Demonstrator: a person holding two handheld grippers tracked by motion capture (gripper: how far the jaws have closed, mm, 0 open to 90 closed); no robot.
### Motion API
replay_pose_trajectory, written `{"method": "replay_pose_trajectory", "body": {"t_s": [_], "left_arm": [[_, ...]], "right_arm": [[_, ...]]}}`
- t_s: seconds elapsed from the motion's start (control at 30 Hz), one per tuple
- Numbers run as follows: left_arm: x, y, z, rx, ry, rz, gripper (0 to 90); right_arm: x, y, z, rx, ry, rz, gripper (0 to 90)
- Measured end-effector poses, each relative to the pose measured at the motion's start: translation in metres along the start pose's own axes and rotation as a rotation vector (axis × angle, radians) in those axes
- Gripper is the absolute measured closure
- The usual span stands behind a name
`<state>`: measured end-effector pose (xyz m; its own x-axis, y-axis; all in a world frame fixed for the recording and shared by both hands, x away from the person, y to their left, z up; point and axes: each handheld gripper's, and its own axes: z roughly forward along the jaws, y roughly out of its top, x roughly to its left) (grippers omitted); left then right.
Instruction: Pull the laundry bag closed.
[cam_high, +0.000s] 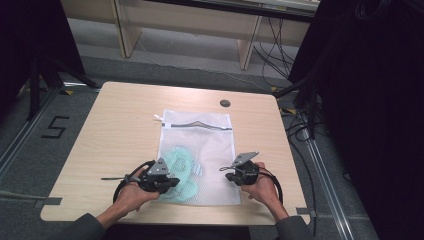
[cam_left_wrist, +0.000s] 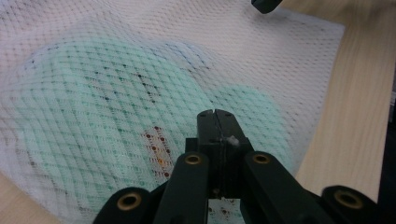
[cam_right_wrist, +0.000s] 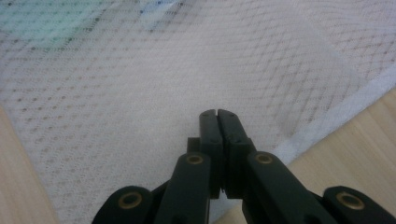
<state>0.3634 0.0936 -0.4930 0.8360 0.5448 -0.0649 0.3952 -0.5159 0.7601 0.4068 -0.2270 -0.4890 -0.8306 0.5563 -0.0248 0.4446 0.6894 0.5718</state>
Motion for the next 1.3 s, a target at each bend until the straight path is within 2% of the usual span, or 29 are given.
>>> {"method": "replay_pose_trajectory", "body": {"t_s": [0.03, 0.1, 0.13, 0.17, 0.2, 0.23, 0.27, 0.3, 0.37, 0.4, 0.47, 0.53, 0.57, 0.63, 0.67, 0.7, 0.73, 0.8, 0.9, 0.93, 1.0, 1.03, 1.07, 1.1, 1.17, 1.2, 1.23, 1.27, 1.3], "left_arm": [[0.001, 0.000, 0.001, 0.011, 0.001, 0.011, 89.4], [0.002, -0.002, 0.004, 0.019, -0.003, -0.022, 89.4], [0.004, -0.001, 0.004, 0.026, 0.007, 0.006, 89.4], [0.004, -0.001, 0.005, 0.026, 0.007, -0.018, 89.4], [0.006, -0.001, 0.005, 0.030, 0.016, 0.007, 89.4], [0.007, -0.002, 0.005, 0.030, 0.016, -0.021, 89.4], [0.009, -0.001, 0.005, 0.031, 0.017, 0.007, 89.5], [0.008, -0.002, 0.005, 0.032, 0.025, -0.020, 89.4], [0.009, -0.002, 0.006, 0.046, 0.032, -0.007, 89.5], [0.010, -0.002, 0.006, 0.050, 0.031, 0.005, 89.5], [0.009, -0.003, 0.008, 0.053, 0.029, -0.005, 89.5], [0.011, -0.003, 0.007, 0.061, 0.033, 0.006, 89.5], [0.013, -0.003, 0.007, 0.060, 0.038, -0.001, 89.5], [0.014, -0.003, 0.008, 0.060, 0.049, 0.003, 89.5], [0.016, -0.003, 0.008, 0.070, 0.041, 0.026, 89.5], [0.017, -0.002, 0.008, 0.072, 0.037, 0.008, 89.5], [0.019, -0.002, 0.008, 0.067, 0.052, 0.017, 89.5], [0.022, -0.002, 0.009, 0.069, 0.058, -0.004, 89.5], [0.028, -0.001, 0.009, 0.075, 0.069, -0.001, 89.5], [0.030, 0.000, 0.009, 0.078, 0.076, 0.014, 89.5], [0.033, 0.000, 0.009, 0.080, 0.086, -0.002, 89.5], [0.035, 0.000, 0.008, 0.084, 0.096, 0.013, 89.5], [0.039, 0.000, 0.008, 0.081, 0.107, -0.002, 89.5], [0.041, 0.000, 0.008, 0.081, 0.105, -0.008, 89.5], [0.045, 0.001, 0.008, 0.086, 0.111, 0.015, 89.4], [0.046, 0.001, 0.008, 0.087, 0.099, -0.004, 89.5], [0.046, 0.001, 0.008, 0.087, 0.099, -0.004, 89.5], [0.049, 0.002, 0.008, 0.088, 0.104, 0.026, 89.5], [0.050, 0.002, 0.009, 0.084, 0.106, 0.008, 89.5]], "right_arm": [[0.000, 0.000, 0.001, 0.008, -0.003, -0.002, 89.9], [0.001, 0.000, 0.002, 0.037, -0.006, -0.013, 89.9], [0.001, -0.001, 0.004, 0.030, -0.008, -0.023, 89.9], [0.002, -0.001, 0.004, 0.037, 0.001, -0.011, 90.0], [0.003, 0.000, 0.003, 0.052, -0.002, -0.016, 90.0], [0.003, 0.000, 0.003, 0.053, -0.001, -0.024, 90.0], [0.004, -0.001, 0.004, 0.039, 0.002, -0.027, 90.0], [0.005, -0.001, 0.004, 0.043, 0.004, -0.008, 90.0], [0.006, 0.000, 0.003, 0.061, -0.002, -0.020, 90.0], [0.005, 0.001, 0.003, 0.050, -0.011, -0.049, 90.0], [0.007, 0.000, 0.003, 0.053, -0.003, -0.035, 90.0], [0.008, 0.001, 0.004, 0.057, 0.002, -0.060, 90.0], [0.011, 0.001, 0.003, 0.065, -0.003, -0.053, 90.0], [0.011, 0.002, 0.003, 0.066, 0.003, -0.057, 90.0], [0.014, 0.002, 0.003, 0.073, 0.008, -0.050, 90.0], [0.015, 0.002, 0.003, 0.074, 0.010, -0.062, 90.0], [0.015, 0.002, 0.003, 0.074, 0.010, -0.062, 90.0], [0.016, 0.002, 0.003, 0.073, 0.018, -0.073, 90.0], [0.020, 0.004, 0.004, 0.075, 0.030, -0.094, 90.0], [0.021, 0.004, 0.004, 0.074, 0.028, -0.102, 90.0], [0.027, 0.006, 0.006, 0.077, 0.044, -0.115, 90.0], [0.027, 0.007, 0.006, 0.076, 0.043, -0.132, 90.0], [0.029, 0.008, 0.005, 0.088, 0.056, -0.129, 90.0], [0.031, 0.008, 0.007, 0.074, 0.057, -0.119, 90.0], [0.032, 0.009, 0.007, 0.079, 0.071, -0.120, 90.0], [0.030, 0.010, 0.008, 0.067, 0.080, -0.151, 90.0], [0.030, 0.010, 0.008, 0.067, 0.080, -0.151, 90.0], [0.031, 0.010, 0.008, 0.075, 0.085, -0.142, 90.0], [0.033, 0.010, 0.008, 0.072, 0.092, -0.131, 90.0]]}}
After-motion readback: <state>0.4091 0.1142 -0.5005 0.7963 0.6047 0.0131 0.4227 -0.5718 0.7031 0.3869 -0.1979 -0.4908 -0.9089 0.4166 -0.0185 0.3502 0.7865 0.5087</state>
